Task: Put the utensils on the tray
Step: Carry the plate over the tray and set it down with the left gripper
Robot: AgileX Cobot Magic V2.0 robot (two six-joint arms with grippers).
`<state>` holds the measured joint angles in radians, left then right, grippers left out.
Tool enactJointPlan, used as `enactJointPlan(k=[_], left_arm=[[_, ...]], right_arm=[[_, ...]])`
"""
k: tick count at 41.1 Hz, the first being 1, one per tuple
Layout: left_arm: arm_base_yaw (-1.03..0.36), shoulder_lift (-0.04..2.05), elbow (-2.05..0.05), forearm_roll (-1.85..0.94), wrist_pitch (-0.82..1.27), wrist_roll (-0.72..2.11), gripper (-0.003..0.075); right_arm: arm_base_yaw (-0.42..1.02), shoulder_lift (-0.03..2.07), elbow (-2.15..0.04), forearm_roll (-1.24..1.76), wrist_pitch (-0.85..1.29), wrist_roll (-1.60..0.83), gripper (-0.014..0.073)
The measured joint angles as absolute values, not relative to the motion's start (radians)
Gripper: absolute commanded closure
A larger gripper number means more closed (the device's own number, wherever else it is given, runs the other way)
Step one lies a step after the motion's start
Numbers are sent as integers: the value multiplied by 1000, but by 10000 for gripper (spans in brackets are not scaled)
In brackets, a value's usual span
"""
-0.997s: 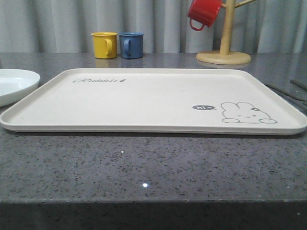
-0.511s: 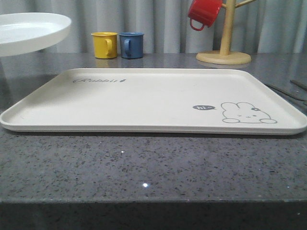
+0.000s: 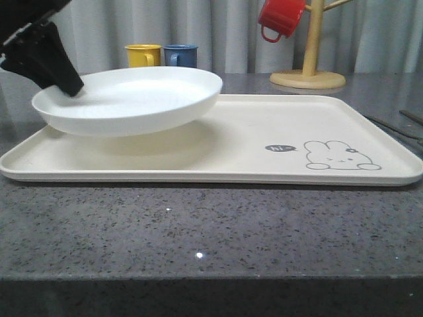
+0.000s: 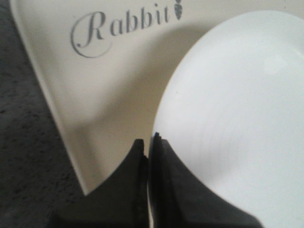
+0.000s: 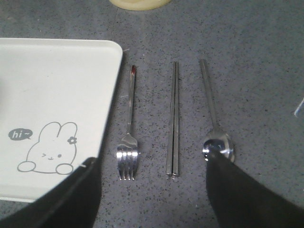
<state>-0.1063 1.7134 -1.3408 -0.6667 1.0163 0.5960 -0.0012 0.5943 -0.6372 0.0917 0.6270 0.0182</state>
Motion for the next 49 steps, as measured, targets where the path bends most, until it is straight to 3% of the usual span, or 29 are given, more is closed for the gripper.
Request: enactJointPlan(k=[7, 10, 17, 21, 36, 49], left_arm=[[-137, 1770, -1341, -660, 988, 596, 736], [-137, 1781, -1341, -656, 965, 596, 699], [-137, 1787, -1341, -656, 935, 596, 413], [-137, 1787, -1341, -656, 933, 596, 317], [-194, 1564, -1341, -599, 940, 596, 321], [-506, 1219, -1167, -350, 956, 483, 321]], right_arm=[[-1, 594, -637, 92, 627, 18, 94], [-1, 594, -637, 92, 627, 18, 94], [-1, 594, -637, 92, 632, 18, 94], [-1, 594, -637, 92, 632, 18, 94], [-1, 594, -637, 92, 635, 18, 94], [-1, 594, -637, 92, 636, 18, 94]])
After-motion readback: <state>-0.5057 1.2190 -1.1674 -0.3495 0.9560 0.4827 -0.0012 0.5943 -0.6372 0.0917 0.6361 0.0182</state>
